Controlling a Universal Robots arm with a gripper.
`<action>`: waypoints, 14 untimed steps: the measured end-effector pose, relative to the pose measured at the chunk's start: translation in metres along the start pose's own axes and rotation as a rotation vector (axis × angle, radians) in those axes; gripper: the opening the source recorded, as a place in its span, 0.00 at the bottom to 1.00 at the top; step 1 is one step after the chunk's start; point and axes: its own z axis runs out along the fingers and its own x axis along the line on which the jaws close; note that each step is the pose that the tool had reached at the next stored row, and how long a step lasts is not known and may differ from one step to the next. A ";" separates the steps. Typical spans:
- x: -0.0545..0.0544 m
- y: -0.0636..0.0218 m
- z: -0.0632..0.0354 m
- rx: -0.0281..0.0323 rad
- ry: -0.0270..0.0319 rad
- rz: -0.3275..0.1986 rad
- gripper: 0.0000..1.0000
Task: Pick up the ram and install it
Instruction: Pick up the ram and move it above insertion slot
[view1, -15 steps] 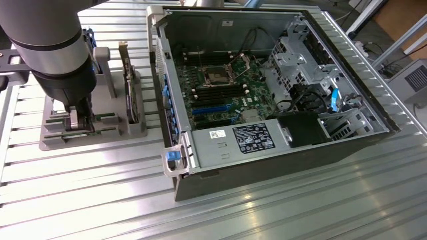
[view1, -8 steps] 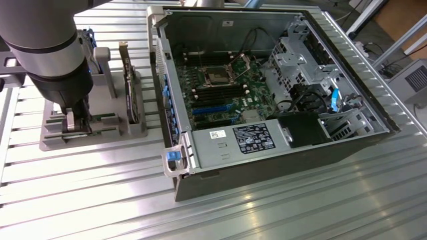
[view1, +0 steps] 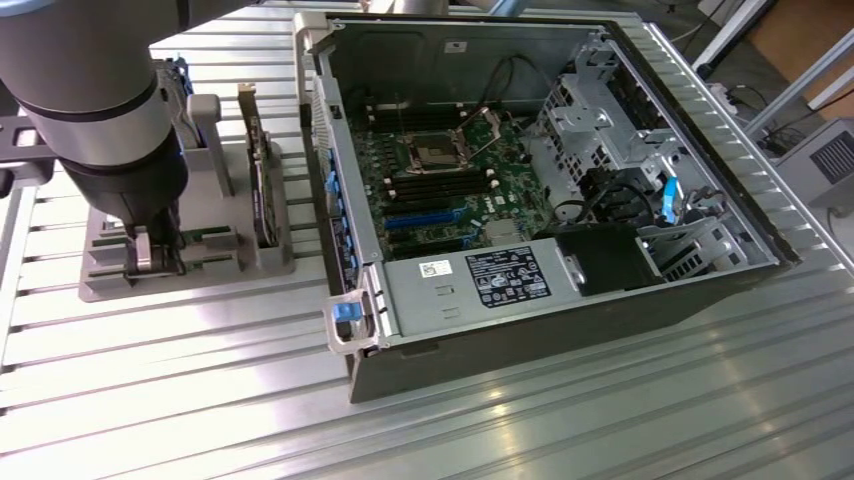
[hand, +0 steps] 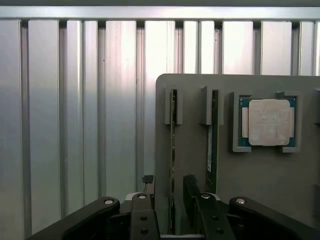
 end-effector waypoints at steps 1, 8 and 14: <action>0.000 0.0000 0.0007 -0.0001 0.0001 -0.002 0.36; 0.000 0.0050 0.0046 0.0005 0.0022 -0.054 0.36; 0.000 0.0069 0.0082 0.0005 0.0021 -0.055 0.36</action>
